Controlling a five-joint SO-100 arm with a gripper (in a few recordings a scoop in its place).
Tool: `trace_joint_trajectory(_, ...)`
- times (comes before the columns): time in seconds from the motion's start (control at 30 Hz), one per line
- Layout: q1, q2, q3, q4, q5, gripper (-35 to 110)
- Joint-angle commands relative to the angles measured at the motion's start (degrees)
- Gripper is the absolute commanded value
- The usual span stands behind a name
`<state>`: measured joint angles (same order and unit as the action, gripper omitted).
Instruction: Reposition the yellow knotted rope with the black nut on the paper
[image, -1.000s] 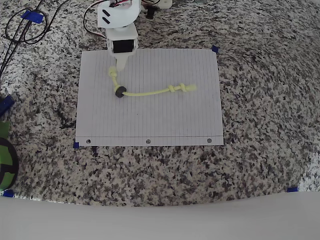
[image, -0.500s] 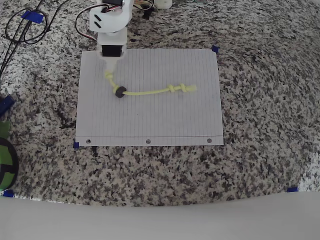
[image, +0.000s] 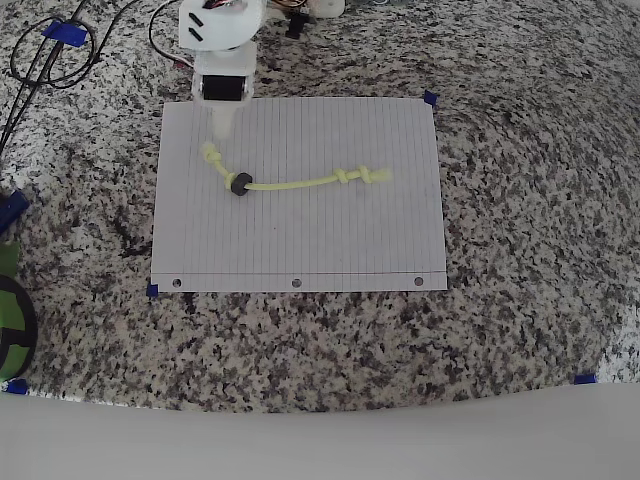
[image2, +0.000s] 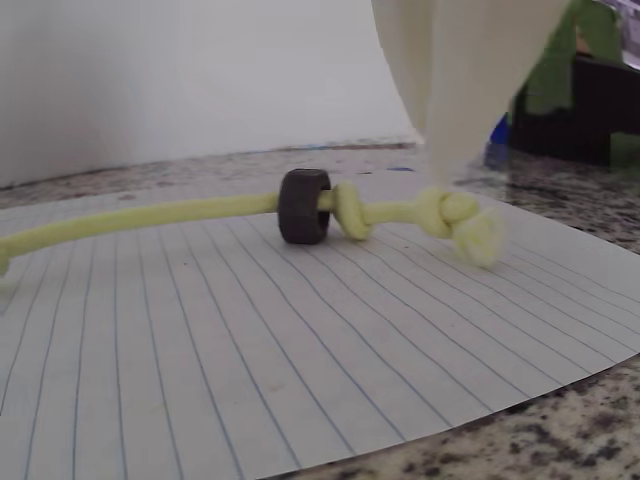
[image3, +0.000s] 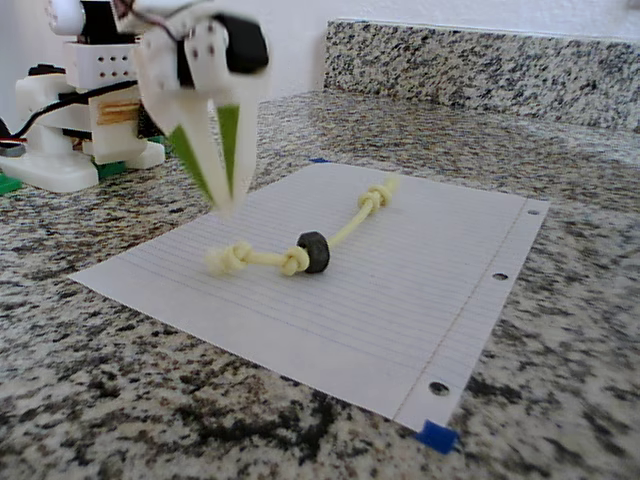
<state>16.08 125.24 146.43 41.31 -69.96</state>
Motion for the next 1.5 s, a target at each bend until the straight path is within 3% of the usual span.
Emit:
trace_joint_trajectory(0.0, -3.52, 5.98, 0.00, 1.85, -0.26, 0)
trace_joint_trajectory(0.33, -8.53, 34.45, 18.72, -3.25, -0.70, 0)
trace_joint_trajectory(0.57, -10.72, 47.72, 20.57, 4.83, -16.61, 0)
trace_joint_trajectory(0.73, -12.04, 51.86, 21.36, 11.51, -22.76, 0)
trace_joint_trajectory(1.47, -14.94, 69.96, 34.72, 23.29, -24.70, 0)
